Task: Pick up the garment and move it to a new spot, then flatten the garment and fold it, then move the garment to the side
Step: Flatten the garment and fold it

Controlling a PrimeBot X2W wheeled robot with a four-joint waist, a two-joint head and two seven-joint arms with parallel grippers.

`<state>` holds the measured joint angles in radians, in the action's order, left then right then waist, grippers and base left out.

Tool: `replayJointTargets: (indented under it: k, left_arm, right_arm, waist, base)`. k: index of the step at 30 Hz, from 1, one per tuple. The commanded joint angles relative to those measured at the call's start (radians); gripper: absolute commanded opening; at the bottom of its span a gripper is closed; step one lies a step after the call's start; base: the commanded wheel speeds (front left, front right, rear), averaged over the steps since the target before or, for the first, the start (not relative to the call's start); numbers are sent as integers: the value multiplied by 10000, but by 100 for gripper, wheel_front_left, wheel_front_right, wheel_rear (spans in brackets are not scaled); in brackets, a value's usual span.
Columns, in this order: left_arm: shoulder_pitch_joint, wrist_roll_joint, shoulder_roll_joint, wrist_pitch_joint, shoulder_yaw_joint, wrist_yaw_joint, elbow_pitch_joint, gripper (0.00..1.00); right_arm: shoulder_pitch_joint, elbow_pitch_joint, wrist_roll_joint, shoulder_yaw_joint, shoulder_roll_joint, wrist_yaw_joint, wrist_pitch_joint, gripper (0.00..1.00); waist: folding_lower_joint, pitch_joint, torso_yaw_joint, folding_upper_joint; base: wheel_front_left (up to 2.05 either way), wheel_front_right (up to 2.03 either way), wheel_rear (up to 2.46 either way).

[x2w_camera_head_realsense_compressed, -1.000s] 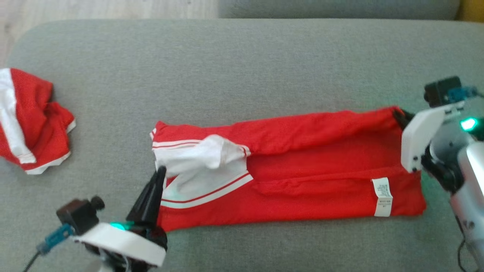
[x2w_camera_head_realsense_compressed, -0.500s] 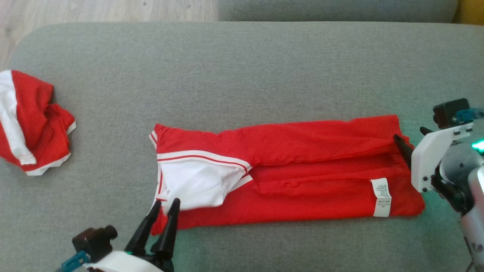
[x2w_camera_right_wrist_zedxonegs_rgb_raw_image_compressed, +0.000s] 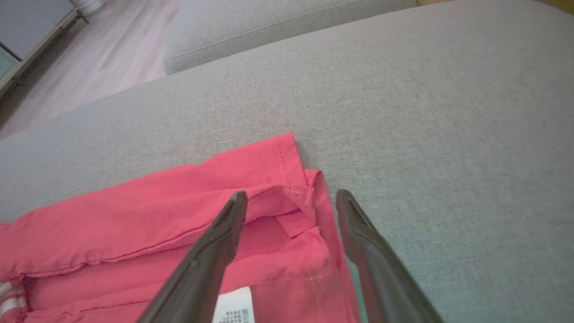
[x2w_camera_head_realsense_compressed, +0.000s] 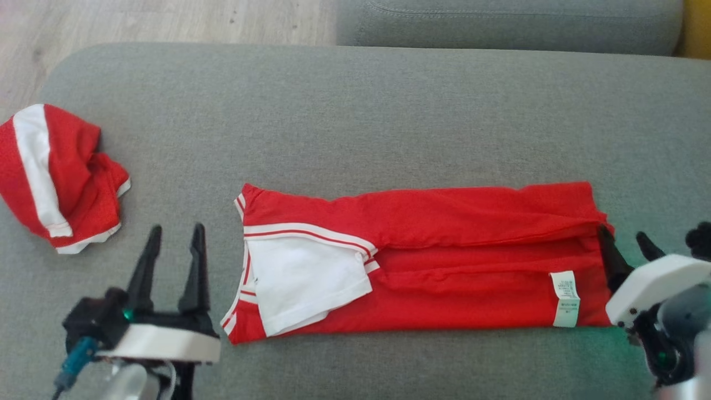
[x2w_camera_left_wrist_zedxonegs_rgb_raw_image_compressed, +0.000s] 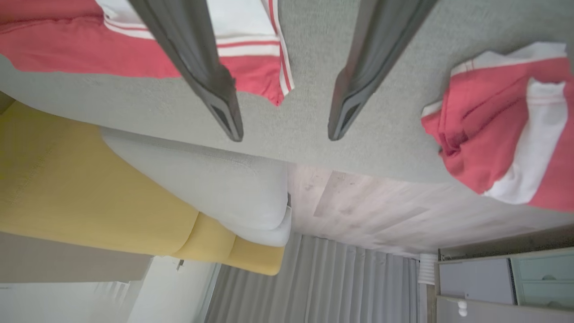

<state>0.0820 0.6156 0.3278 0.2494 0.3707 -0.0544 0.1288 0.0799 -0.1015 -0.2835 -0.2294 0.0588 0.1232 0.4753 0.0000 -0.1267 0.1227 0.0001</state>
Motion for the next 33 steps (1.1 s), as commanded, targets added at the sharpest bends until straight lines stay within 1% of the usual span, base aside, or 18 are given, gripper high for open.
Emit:
replayJointTargets:
  k: [1,5,15,19,23,27,28,29,30,33]
  left_arm:
    - [485,-180,40,119,-610,-39,-186,100]
    - [711,-549,-78,121,-1040,170,20,100]
    - [821,-953,-415,123,-1282,440,247,100]
    - [865,-977,-501,123,-1299,476,375,100]
    - [912,-997,-547,123,-1327,495,459,100]
    - [926,-1031,-580,123,-1341,502,508,100]
    - [934,-1036,-588,123,-1341,504,512,100]
    - [939,-1039,-595,123,-1341,508,516,100]
    - [942,-1039,-600,123,-1340,513,519,100]
    - [941,-1035,-608,123,-1344,525,519,100]
  right_arm:
    - [254,437,190,64,47,75,-195,100]
    - [472,90,531,-173,-73,75,-705,100]
    - [1901,-2209,504,143,-83,75,-1954,100]
    - [2069,-3099,1411,146,-84,75,-1660,100]
    - [2080,-3445,2130,429,-84,75,-1388,100]
    - [1936,-3589,2294,838,-84,75,-911,100]
    - [1891,-3592,2293,950,-84,75,-779,51]
    - [1855,-3552,2297,1027,-85,75,-716,22]
    - [1818,-3500,2291,1069,-85,75,-681,0]
    - [1722,-3394,2283,1111,-85,75,-557,0]
  waist:
    - [0,-38,-60,-1]
    - [0,-165,-209,-1]
    - [0,-420,-296,-1]
    - [0,-463,-236,-1]
    - [0,-491,-222,-1]
    - [0,-485,-260,-1]
    - [0,-481,-270,-1]
    - [0,-478,-280,-1]
    - [0,-474,-289,-1]
    - [0,-466,-304,-1]
  base:
    - [0,0,0]
    - [0,0,0]
    - [0,0,0]
    - [0,0,0]
    - [0,0,0]
    - [0,0,0]
    - [0,0,0]
    - [0,0,0]
    - [0,0,0]
    - [0,0,0]
